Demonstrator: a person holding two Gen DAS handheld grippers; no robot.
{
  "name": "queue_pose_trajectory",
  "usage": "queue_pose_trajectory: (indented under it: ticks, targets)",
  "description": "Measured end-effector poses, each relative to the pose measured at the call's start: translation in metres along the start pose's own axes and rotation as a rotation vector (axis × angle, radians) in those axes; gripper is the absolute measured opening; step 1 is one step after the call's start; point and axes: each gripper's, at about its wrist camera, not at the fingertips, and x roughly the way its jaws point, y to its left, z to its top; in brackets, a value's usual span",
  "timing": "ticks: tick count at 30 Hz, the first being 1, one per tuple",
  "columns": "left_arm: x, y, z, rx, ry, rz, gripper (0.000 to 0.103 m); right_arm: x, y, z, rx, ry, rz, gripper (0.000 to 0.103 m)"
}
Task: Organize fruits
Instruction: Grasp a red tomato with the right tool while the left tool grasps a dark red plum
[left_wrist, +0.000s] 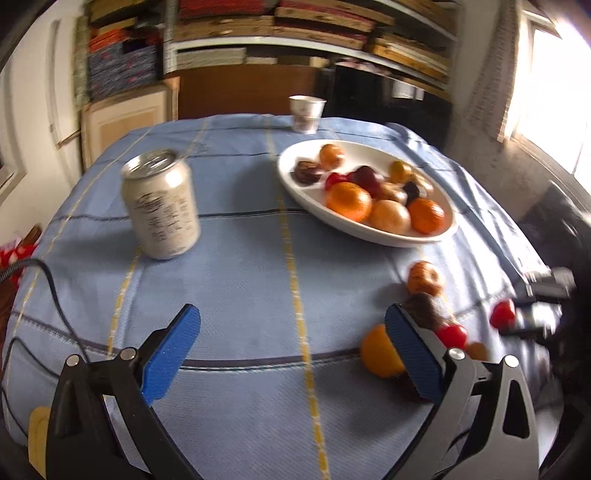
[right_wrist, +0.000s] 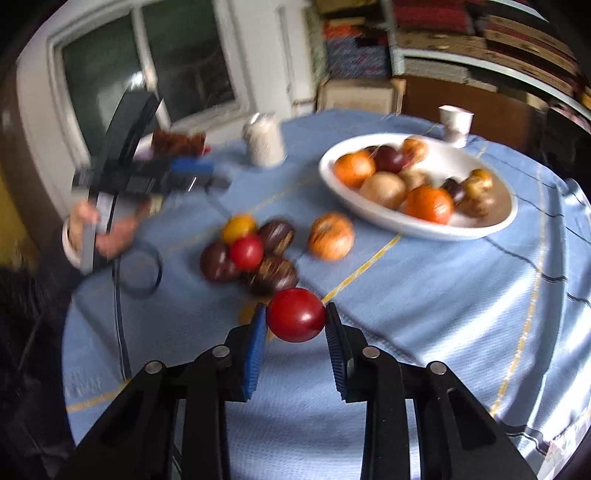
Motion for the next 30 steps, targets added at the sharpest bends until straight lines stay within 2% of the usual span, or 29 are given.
queue_pose_trajectory:
  ticks: [3,4,5,6,8,10,13,19,30]
  targets:
    - [-0.005,-0.016,-0.007,0.093,-0.008,-0.037,0.097,-0.006,-0.008,0.002,0.034,-0.029,-0.001,0.032]
    - [-0.007,-0.022,-0.011,0.123,-0.004,-0.073,0.092,-0.007,-0.009,0.003,0.038,-0.033,-0.004,0.032]
    - [-0.009,-0.027,-0.013,0.142,0.0,-0.104,0.08,-0.007,-0.009,0.003,0.038,-0.033,-0.008,0.032]
    - [-0.01,-0.033,-0.017,0.167,0.013,-0.144,0.075,-0.006,-0.009,0.003,0.036,-0.031,-0.012,0.032]
    - [-0.01,-0.043,-0.023,0.203,0.027,-0.172,0.061,-0.005,-0.008,0.004,0.03,-0.024,-0.019,0.032]
    - [-0.008,-0.054,-0.03,0.25,0.045,-0.181,0.055,-0.004,-0.006,0.004,0.025,-0.018,-0.021,0.032]
    - [-0.012,-0.064,-0.034,0.281,0.042,-0.229,0.051,-0.004,-0.005,0.003,0.02,-0.021,-0.019,0.032]
    - [-0.014,-0.072,-0.042,0.287,0.059,-0.274,0.05,-0.006,-0.004,0.003,0.018,-0.03,-0.015,0.032]
    - [0.004,-0.08,-0.043,0.282,0.131,-0.261,0.05,-0.003,-0.001,0.002,0.007,-0.017,-0.028,0.032]
